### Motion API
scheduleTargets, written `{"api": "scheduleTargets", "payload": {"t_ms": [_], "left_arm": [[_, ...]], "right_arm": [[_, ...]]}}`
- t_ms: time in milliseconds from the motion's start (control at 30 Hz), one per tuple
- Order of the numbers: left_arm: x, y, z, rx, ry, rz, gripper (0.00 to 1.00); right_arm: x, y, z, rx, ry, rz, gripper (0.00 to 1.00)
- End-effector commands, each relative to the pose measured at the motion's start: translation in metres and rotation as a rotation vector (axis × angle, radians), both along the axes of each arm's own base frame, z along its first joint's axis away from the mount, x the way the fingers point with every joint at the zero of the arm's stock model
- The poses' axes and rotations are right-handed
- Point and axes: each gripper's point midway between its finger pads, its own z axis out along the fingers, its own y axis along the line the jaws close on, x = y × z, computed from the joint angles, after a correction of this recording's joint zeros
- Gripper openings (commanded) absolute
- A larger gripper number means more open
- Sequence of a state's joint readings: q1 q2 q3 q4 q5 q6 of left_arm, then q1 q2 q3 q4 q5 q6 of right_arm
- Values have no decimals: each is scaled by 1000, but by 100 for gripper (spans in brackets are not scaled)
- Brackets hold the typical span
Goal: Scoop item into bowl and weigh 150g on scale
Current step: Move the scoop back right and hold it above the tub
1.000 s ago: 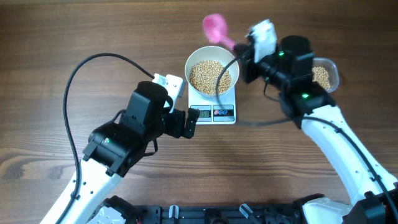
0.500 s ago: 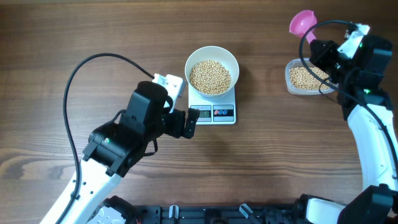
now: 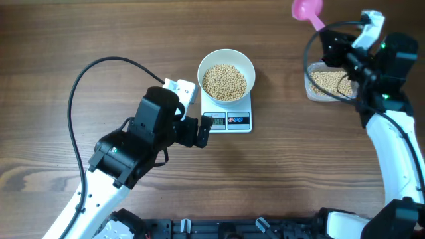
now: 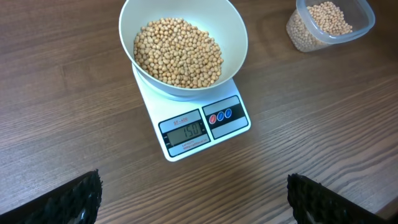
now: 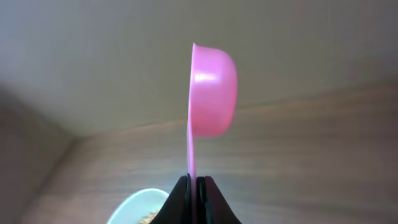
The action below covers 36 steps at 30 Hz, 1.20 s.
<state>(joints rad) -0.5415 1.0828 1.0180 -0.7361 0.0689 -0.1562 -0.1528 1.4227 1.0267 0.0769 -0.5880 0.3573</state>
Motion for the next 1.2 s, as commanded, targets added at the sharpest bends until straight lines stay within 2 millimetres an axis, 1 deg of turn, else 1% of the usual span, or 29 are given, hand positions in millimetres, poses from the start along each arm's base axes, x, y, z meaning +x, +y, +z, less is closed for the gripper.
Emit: {"api": "scheduleTargets", "payload": {"t_ms": [0, 67, 100, 167, 200, 267, 333, 400, 467, 500, 1167], "left_arm": [[1, -1, 2, -12, 3, 5, 100], [1, -1, 2, -12, 3, 5, 100], [1, -1, 2, -12, 3, 5, 100], [1, -1, 2, -12, 3, 5, 100], [1, -1, 2, -12, 3, 5, 100], [1, -1, 2, -12, 3, 5, 100], [1, -1, 2, -12, 3, 5, 100], [1, -1, 2, -12, 3, 5, 100], [1, -1, 2, -12, 3, 5, 100], [1, -1, 2, -12, 3, 5, 100], [1, -1, 2, -12, 3, 5, 100]], "right_arm": [[-5, 48, 12, -21, -64, 134, 4], [-6, 59, 11, -43, -69, 146, 5], [-5, 61, 11, -48, -68, 138, 4], [-3, 59, 10, -54, -65, 112, 4], [-1, 54, 9, -59, -61, 92, 4], [3, 40, 7, -73, -56, 35, 4], [7, 19, 2, -82, -30, -51, 4], [8, -6, -9, -32, 46, -164, 4], [7, -20, -14, 14, 90, -214, 4], [6, -23, -15, 16, 94, -219, 4], [4, -24, -18, 19, 107, -212, 5]]}}
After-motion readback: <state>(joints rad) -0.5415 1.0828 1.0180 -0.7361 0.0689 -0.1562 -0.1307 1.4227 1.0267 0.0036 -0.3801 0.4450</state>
